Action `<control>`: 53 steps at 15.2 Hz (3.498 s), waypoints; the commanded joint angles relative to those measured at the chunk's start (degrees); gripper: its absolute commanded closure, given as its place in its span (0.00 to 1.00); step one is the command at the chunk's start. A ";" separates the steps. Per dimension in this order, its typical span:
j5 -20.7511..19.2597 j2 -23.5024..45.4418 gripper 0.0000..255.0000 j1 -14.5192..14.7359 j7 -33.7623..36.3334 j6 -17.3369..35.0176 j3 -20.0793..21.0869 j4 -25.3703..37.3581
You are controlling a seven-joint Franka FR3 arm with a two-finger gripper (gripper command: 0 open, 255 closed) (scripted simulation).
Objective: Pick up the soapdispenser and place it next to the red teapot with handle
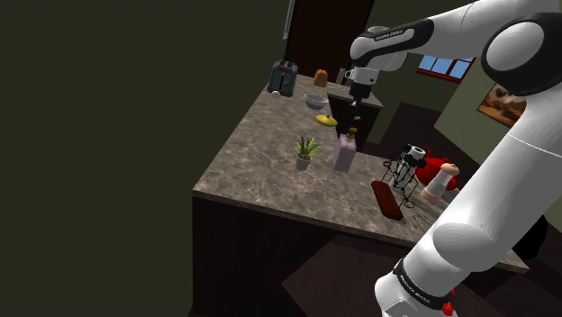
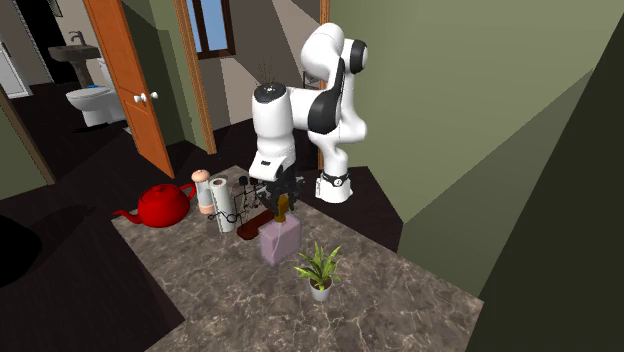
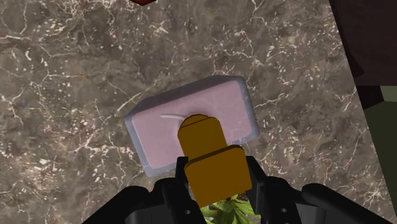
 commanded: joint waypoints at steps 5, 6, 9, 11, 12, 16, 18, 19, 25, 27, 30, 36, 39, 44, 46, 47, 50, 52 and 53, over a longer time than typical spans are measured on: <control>-0.34 -0.87 1.00 0.07 0.19 -4.50 0.06 3.70; -0.37 -0.96 1.00 0.08 0.20 -5.26 0.07 4.39; -0.43 -1.12 1.00 0.10 0.21 -7.55 0.08 6.53; -0.44 -1.15 1.00 0.11 0.20 -9.08 0.09 8.02; -0.44 -1.15 1.00 0.11 0.19 -9.85 0.09 8.80; -0.37 -1.00 1.00 0.10 0.09 -12.96 0.08 12.05; -0.31 -0.83 1.00 0.08 0.01 -14.54 0.06 13.77; -0.27 -0.73 1.00 0.06 -0.03 -15.33 0.05 14.67; 0.11 0.25 1.00 -0.09 -0.40 -20.19 -0.09 20.42; 0.29 0.72 1.00 -0.17 -0.56 -21.87 -0.16 22.52; 0.62 1.56 1.00 -0.34 -0.85 -24.43 -0.29 25.86; 1.54 3.87 1.00 -0.90 -1.60 -29.86 -0.66 33.38; 2.19 5.39 1.00 -1.36 -2.08 -32.79 -0.91 37.70; 3.69 8.72 1.00 -2.57 -3.05 -38.19 -1.42 46.12; 4.34 10.08 1.00 -3.15 -3.41 -40.14 -1.61 49.31; 3.36 8.11 1.00 -3.18 -4.20 -39.08 -1.86 46.46; 0.77 3.06 1.00 -3.68 -6.66 -36.56 -2.78 39.41; -0.76 0.23 1.00 -4.29 -8.40 -35.25 -3.48 35.63; -1.48 -1.05 1.00 -4.65 -9.30 -34.68 -3.86 33.96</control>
